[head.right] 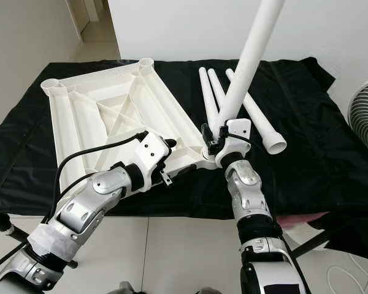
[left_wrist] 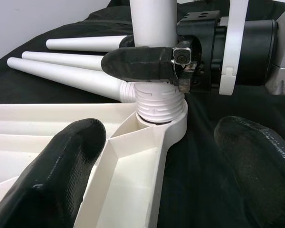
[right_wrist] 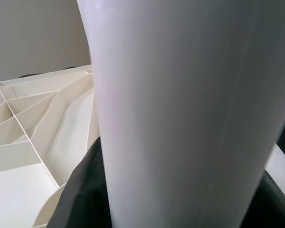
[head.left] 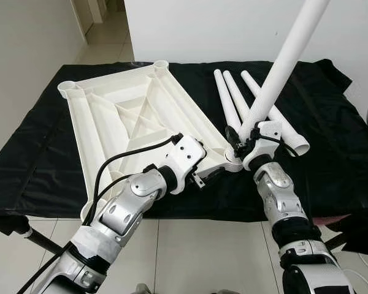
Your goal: Building children table
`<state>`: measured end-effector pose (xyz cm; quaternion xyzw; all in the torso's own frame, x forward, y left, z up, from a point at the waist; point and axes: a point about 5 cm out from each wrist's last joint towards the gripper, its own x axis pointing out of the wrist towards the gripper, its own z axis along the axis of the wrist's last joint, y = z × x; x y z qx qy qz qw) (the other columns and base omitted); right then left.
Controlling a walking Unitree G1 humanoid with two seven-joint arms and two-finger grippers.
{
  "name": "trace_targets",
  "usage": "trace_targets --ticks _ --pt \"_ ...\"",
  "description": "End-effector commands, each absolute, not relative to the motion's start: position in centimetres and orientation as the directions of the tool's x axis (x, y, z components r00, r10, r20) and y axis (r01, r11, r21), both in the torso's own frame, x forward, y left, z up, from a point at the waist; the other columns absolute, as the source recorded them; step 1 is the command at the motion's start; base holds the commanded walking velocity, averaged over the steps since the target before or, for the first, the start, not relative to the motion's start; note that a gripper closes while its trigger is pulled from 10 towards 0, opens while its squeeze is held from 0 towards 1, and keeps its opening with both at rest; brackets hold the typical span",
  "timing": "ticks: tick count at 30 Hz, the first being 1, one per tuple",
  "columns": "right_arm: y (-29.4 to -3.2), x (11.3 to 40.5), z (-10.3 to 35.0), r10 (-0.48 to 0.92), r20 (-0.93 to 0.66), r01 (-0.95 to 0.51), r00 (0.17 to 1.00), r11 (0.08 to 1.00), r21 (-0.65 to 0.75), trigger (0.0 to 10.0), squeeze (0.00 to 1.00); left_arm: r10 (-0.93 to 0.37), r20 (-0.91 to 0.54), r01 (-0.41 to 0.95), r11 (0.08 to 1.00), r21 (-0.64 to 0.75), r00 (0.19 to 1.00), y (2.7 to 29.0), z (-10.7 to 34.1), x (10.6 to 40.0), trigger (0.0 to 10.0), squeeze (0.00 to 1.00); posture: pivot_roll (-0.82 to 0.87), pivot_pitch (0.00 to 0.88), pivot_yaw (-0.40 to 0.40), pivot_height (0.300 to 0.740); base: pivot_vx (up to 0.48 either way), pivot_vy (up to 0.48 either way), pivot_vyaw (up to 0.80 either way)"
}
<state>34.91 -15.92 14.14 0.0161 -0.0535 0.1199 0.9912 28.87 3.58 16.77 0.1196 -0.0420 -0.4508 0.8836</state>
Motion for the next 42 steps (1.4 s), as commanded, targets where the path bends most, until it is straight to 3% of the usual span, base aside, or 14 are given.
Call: trace_targets --ticks 1,5,14,22,42 --pt "-16.5 33.5 9.7 0.203 -0.071 -0.202 0.977 0.979 0.027 10.0 0.00 -0.859 -0.059 0.838 0.478 0.264 0.509 3.3 16.9 28.4 10.0 0.00 -0.12 0.063 0.075 0.740 0.000 0.000 0.00" --pt "-15.9 32.6 9.9 0.249 0.012 -0.249 0.968 0.968 -0.023 10.0 0.00 -0.858 -0.056 0.836 0.481 0.263 0.511 3.3 17.0 28.4 10.0 0.00 -0.11 0.062 0.072 0.740 0.000 0.000 0.00" --pt "-15.9 31.2 9.9 0.272 0.104 -0.276 0.956 0.961 0.019 10.0 0.00 -0.856 -0.055 0.833 0.483 0.269 0.514 3.4 17.1 28.5 10.0 0.00 -0.11 0.064 0.079 0.740 0.000 0.000 0.00" --pt "-16.2 32.4 9.5 0.215 -0.026 -0.217 0.976 0.974 -0.061 10.0 0.00 -0.859 -0.055 0.835 0.477 0.273 0.509 3.3 17.2 28.6 10.0 0.00 -0.12 0.062 0.087 0.740 0.000 0.000 0.00" --pt "-15.1 34.3 10.3 0.308 -0.162 -0.331 0.938 0.932 -0.149 10.0 0.00 -0.853 -0.045 0.827 0.490 0.277 0.520 3.4 17.3 28.6 10.0 0.00 -0.11 0.060 0.071 0.740 0.000 0.000 0.00"
